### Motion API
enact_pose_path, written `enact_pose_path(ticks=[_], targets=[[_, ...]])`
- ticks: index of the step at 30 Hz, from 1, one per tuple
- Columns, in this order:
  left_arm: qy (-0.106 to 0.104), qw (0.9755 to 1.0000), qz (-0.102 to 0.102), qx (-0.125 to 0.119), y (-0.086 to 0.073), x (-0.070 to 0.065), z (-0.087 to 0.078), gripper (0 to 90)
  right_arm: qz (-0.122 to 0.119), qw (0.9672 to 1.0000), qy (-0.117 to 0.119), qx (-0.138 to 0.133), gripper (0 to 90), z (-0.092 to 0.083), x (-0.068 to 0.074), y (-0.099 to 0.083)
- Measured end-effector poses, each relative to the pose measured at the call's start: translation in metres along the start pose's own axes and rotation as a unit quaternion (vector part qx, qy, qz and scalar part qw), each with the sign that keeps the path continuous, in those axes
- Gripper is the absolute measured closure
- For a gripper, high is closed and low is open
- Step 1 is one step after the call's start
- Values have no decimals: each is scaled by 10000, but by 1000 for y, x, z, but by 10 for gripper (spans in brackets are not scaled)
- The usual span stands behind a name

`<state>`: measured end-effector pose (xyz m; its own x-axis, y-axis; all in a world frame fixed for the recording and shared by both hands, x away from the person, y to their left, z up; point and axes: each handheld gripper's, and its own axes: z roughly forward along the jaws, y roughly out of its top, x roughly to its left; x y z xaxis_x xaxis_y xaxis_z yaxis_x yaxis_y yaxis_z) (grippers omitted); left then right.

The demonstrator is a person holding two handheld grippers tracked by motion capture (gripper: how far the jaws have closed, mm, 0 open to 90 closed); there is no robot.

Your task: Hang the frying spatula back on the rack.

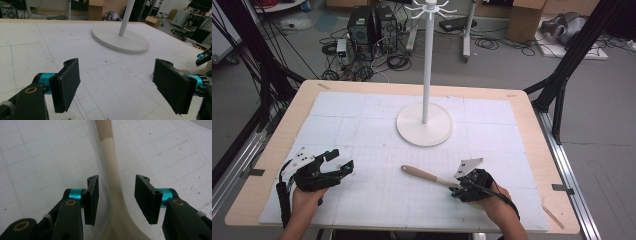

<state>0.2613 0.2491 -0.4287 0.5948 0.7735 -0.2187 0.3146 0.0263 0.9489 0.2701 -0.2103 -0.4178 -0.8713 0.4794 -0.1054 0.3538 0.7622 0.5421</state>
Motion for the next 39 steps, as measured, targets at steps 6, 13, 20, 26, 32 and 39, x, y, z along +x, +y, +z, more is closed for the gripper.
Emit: enact_pose_path(ticks=[6, 13, 20, 26, 32, 39], targets=[[0, 10000, -5, 16, 0, 0, 0, 226, -21, 9998, 39, 171, 619, 4, -4, 1], [7, 10000, 1, 31, 0, 0, 0, 228, -139, 9992, 143, 342, 661, 5, -5, 5], [7, 10000, 11, 36, 0, 1, 0, 229, -272, 9978, 302, 515, 706, 7, -9, 10], [11, 10000, 3, 36, 0, 1, 0, 229, -276, 9975, 433, 492, 742, 7, -12, 10], [7, 10000, -7, 42, 0, 1, 1, 232, -289, 9966, 549, 547, 737, 9, -14, 11], [17, 10000, -7, 62, 0, 1, 1, 232, -471, 9943, 691, 659, 759, 10, -17, 15]])
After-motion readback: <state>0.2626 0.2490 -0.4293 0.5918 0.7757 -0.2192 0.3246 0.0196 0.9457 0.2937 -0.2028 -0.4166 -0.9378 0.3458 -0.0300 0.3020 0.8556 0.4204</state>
